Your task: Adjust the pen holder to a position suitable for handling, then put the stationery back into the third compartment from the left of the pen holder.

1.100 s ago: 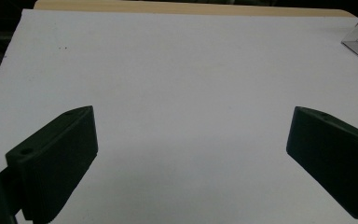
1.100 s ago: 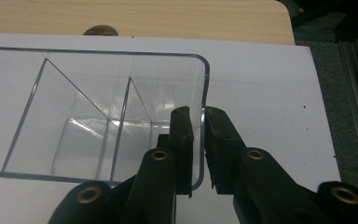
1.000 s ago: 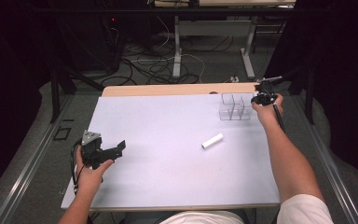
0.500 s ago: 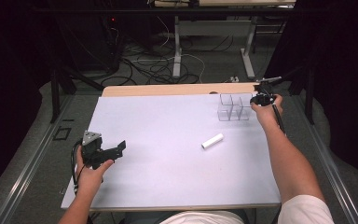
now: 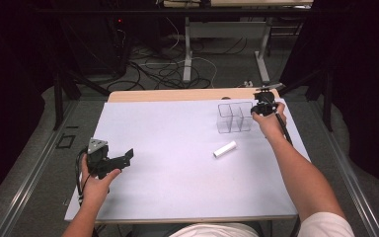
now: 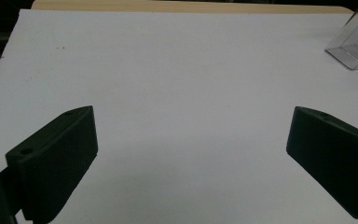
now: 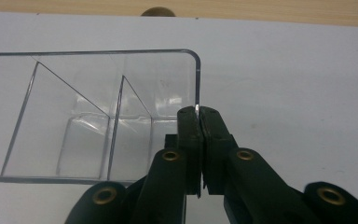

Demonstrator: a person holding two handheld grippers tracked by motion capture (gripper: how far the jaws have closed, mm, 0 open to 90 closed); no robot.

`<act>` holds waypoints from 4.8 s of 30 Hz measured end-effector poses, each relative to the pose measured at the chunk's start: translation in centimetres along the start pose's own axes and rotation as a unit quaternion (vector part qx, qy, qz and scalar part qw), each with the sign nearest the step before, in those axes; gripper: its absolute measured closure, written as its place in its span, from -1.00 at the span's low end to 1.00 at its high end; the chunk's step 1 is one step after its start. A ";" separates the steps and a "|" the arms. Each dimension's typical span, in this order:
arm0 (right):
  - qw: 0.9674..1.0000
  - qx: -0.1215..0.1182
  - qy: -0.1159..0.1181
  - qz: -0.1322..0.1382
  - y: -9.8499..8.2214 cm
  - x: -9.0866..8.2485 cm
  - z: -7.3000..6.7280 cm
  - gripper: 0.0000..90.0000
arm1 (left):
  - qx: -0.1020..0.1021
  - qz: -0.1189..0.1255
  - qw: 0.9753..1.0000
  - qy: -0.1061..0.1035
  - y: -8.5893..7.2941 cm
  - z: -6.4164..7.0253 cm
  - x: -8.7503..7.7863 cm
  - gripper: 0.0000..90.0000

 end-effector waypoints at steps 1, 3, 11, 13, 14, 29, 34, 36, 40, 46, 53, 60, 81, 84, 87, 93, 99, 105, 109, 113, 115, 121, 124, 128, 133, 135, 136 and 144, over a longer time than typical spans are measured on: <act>1.000 -0.002 0.002 -0.002 -0.2 0.0 -0.5 0.97 | 0.000 0.000 1.000 0.000 0.0 0.0 0.0 -0.96; 1.000 -0.002 0.004 -0.005 -0.7 -0.1 -1.3 0.97 | 0.001 0.000 1.000 0.000 0.0 0.0 0.0 -0.96; 1.000 -0.002 0.014 -0.018 -2.0 -0.3 -3.9 0.96 | 0.003 0.000 1.000 -0.003 0.1 0.1 0.1 -0.96; 1.000 -0.005 0.018 -0.020 -2.4 -0.4 -4.5 0.95 | 0.001 0.000 1.000 -0.003 0.1 0.1 0.1 -0.96; 0.999 -0.004 0.021 -0.024 -2.5 -0.4 -4.7 0.95 | 0.001 -0.001 1.000 -0.003 0.0 0.1 0.1 -0.96; 0.996 -0.008 0.075 -0.056 -5.2 -1.3 -8.4 0.88 | 0.001 -0.001 1.000 -0.004 0.0 0.1 0.2 -0.96; 0.993 0.001 0.099 -0.070 -6.1 -1.5 -9.3 0.79 | -0.001 0.000 1.000 -0.003 0.0 0.1 0.2 -0.96; 0.990 0.000 0.116 -0.075 -6.6 -1.7 -9.9 0.75 | -0.001 0.000 1.000 -0.003 0.0 0.1 0.1 -0.96; 0.989 -0.005 0.126 -0.075 -7.1 -2.0 -10.5 0.69 | -0.001 -0.001 1.000 -0.004 0.0 0.1 0.1 -0.96; 0.987 -0.011 0.147 -0.071 -7.7 -2.4 -11.7 0.69 | 0.002 0.000 1.000 -0.003 0.1 0.1 0.1 -0.96; 0.986 -0.012 0.152 -0.068 -7.8 -2.1 -12.3 0.71 | 0.002 -0.001 1.000 -0.004 0.1 0.1 0.1 -0.96; 0.985 -0.011 0.160 -0.070 -7.9 -2.0 -12.7 0.67 | 0.003 0.003 1.000 -0.002 0.3 0.0 0.1 -0.96; 0.970 -0.058 0.230 0.049 -7.3 -5.1 -10.1 0.05 | 0.012 -0.002 1.000 -0.008 0.4 0.8 0.7 -0.95; 0.968 -0.063 0.235 0.062 -7.4 -5.8 -9.7 -0.04 | 0.014 -0.004 1.000 -0.010 0.4 0.9 0.8 -0.95; 0.966 -0.076 0.237 0.076 -7.4 -6.5 -9.2 -0.16 | 0.018 -0.005 1.000 -0.016 0.5 1.3 1.1 -0.95; 0.962 -0.097 0.236 0.094 -7.9 -7.4 -8.1 -0.26 | 0.040 -0.011 0.999 -0.022 0.4 2.0 1.3 -0.95; 0.963 -0.091 0.233 0.101 -8.8 -7.7 -6.6 -0.41 | 0.042 -0.013 0.999 -0.023 0.4 2.3 1.4 -0.95; 0.965 -0.095 0.218 0.106 -9.4 -8.1 -5.2 -0.60 | 0.048 -0.016 0.998 -0.022 0.3 2.4 1.5 -0.95; 0.967 -0.097 0.209 0.110 -9.8 -8.5 -4.2 -0.67 | 0.048 -0.020 0.998 -0.027 0.2 2.6 1.6 -0.95; 0.969 -0.106 0.191 0.114 -10.2 -8.8 -3.1 -0.72 | 0.057 -0.030 0.998 -0.029 0.0 2.8 1.6 -0.95; 0.970 -0.104 0.188 0.114 -10.3 -8.9 -2.9 -0.78 | 0.060 -0.030 0.997 -0.030 0.0 2.9 1.6 -0.95; 0.974 -0.102 0.163 0.123 -10.9 -8.6 -0.7 -0.96 | 0.072 -0.036 0.996 -0.031 0.0 3.2 1.7 -0.95; 0.975 -0.102 0.151 0.128 -11.1 -8.2 0.0 -1.00 | 0.076 -0.035 0.996 -0.033 0.1 3.4 1.7 -0.95; 0.976 -0.099 0.147 0.123 -11.6 -7.6 0.9 -1.00 | 0.085 -0.041 0.995 -0.041 0.1 4.0 1.7 -0.95; 0.978 -0.091 0.142 0.123 -11.9 -7.3 1.3 -1.00 | 0.104 -0.050 0.992 -0.050 0.1 4.9 1.9 -0.95; 0.977 -0.094 0.140 0.128 -11.8 -7.3 1.3 -1.00 | 0.110 -0.051 0.991 -0.056 0.2 5.3 2.1 -0.95; 0.977 -0.093 0.139 0.130 -11.7 -7.4 1.5 -1.00 | 0.114 -0.054 0.990 -0.058 0.2 5.4 2.1 -0.95; 0.977 -0.084 0.136 0.138 -11.4 -7.7 2.0 -1.00 | 0.131 -0.050 0.987 -0.079 1.4 7.3 2.6 -0.95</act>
Point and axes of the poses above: each handheld gripper's, and its own axes: x roughly forward along the jaws, y roughly out of its top, z roughly to its right, the point moved 9 cm from there along x, roughly forward along the jaws, and after that the axes turned 13 degrees about x, right-handed, at the moved point
